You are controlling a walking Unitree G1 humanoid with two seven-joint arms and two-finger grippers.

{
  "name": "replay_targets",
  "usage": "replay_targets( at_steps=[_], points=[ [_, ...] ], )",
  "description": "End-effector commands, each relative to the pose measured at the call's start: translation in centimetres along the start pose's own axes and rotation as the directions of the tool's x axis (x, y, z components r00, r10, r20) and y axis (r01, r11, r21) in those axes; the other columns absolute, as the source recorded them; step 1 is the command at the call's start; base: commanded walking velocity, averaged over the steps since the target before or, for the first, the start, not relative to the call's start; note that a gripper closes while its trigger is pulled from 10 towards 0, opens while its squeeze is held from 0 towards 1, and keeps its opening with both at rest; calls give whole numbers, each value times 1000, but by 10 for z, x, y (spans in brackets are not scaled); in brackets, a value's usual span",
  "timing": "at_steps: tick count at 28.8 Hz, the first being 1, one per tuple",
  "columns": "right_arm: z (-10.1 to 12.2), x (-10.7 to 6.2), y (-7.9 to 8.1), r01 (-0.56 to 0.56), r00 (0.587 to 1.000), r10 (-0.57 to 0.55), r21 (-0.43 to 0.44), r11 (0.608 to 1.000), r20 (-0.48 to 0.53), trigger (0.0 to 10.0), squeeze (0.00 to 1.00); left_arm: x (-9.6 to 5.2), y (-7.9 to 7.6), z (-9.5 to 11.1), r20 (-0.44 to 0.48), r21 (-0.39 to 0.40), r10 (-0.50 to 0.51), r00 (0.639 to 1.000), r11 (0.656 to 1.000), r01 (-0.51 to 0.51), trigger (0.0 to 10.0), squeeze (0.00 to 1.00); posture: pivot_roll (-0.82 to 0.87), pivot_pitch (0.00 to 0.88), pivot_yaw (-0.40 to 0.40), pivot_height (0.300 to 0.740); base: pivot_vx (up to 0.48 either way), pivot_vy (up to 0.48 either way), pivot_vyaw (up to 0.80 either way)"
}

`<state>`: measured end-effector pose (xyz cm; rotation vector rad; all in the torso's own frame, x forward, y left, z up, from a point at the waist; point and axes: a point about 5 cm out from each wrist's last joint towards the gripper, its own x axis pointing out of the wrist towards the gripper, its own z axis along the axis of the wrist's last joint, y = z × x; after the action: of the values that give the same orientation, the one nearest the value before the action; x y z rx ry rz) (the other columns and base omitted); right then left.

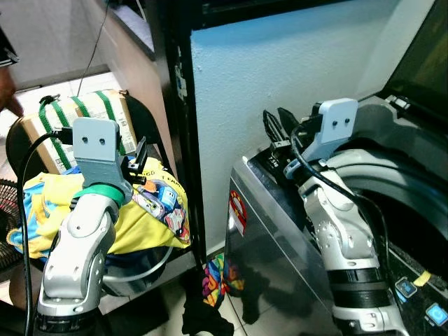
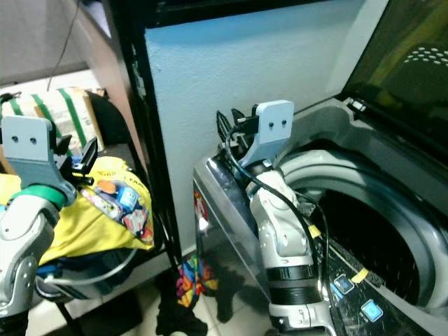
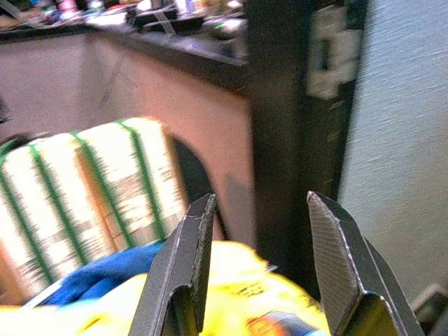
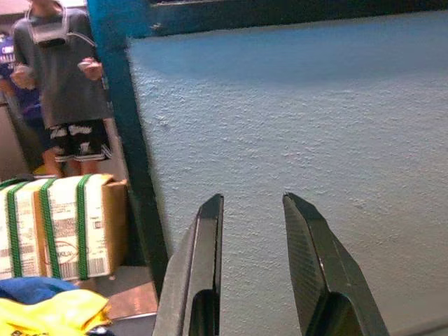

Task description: Clothes washing

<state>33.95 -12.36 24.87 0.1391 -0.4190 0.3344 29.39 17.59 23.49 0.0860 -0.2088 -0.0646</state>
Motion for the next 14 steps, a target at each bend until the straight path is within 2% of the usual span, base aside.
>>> replay_targets(
  at_steps=[1,3,9,14],
  points=[
    [-3,-2,4,-14,1000,14,3,1000,-6,10000,0,-3,2,-3,-20,-12,2,1000,1000,-3,10000,0,142,0,46,740,0,0,800],
    [-3,-1,6,-20,1000,20,7,1000,-5,10000,0,-5,3,-2,-22,-43,10,1000,999,-11,10000,0,145,0,41,740,0,0,800],
    [-4,-1,7,-24,1000,24,15,1000,-3,10000,0,-5,5,-1,-7,-26,34,999,999,-35,10000,0,150,0,34,740,0,0,800],
    [-4,1,9,-40,999,40,23,999,-4,10000,0,-5,5,0,2,-59,31,1000,998,-31,10000,0,148,0,28,740,0,0,800]
  ],
)
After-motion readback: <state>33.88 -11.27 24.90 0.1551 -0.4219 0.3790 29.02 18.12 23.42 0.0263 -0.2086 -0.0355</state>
